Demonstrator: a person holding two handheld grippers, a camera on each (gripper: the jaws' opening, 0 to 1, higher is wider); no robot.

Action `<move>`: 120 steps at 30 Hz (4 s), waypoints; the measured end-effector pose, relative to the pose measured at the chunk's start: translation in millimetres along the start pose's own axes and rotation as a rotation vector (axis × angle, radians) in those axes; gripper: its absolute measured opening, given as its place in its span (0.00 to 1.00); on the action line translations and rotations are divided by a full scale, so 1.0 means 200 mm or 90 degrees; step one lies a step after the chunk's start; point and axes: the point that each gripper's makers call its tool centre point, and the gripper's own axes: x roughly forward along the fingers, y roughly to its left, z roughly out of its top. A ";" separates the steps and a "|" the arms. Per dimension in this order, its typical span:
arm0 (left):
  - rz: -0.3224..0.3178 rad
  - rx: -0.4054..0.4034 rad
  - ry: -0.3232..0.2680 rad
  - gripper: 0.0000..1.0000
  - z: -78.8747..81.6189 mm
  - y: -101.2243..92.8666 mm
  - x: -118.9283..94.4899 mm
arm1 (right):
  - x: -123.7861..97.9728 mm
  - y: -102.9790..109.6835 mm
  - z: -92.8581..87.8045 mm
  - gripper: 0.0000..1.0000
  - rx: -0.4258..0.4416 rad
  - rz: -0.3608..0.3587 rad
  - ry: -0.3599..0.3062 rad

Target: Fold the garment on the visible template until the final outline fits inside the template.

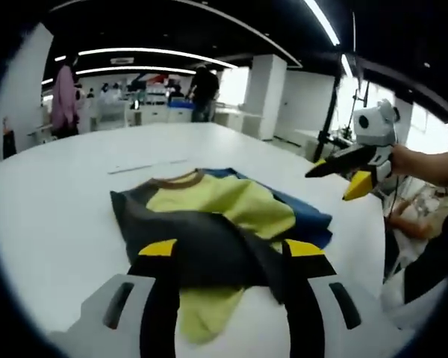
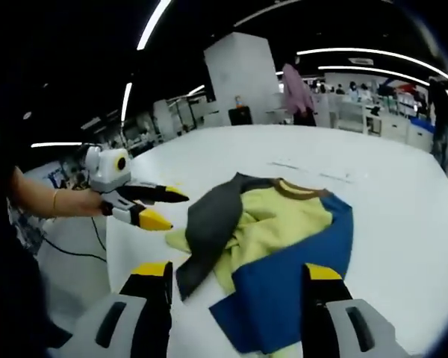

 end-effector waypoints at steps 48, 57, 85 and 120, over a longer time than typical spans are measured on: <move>-0.002 -0.063 0.092 0.09 -0.36 -0.29 0.17 | 0.19 0.02 -0.48 0.11 -0.135 -0.104 0.178; 0.002 -0.070 0.099 0.00 -0.37 -0.28 0.18 | 0.19 -0.02 -0.46 0.00 -0.162 -0.142 0.183; 0.084 -0.071 0.045 0.00 -0.02 0.00 -0.29 | -0.19 -0.09 0.05 0.00 0.017 -0.111 -0.030; 0.417 -0.106 0.106 0.00 -0.10 0.96 -0.86 | -0.62 -0.70 -0.13 0.00 0.133 -0.323 -0.018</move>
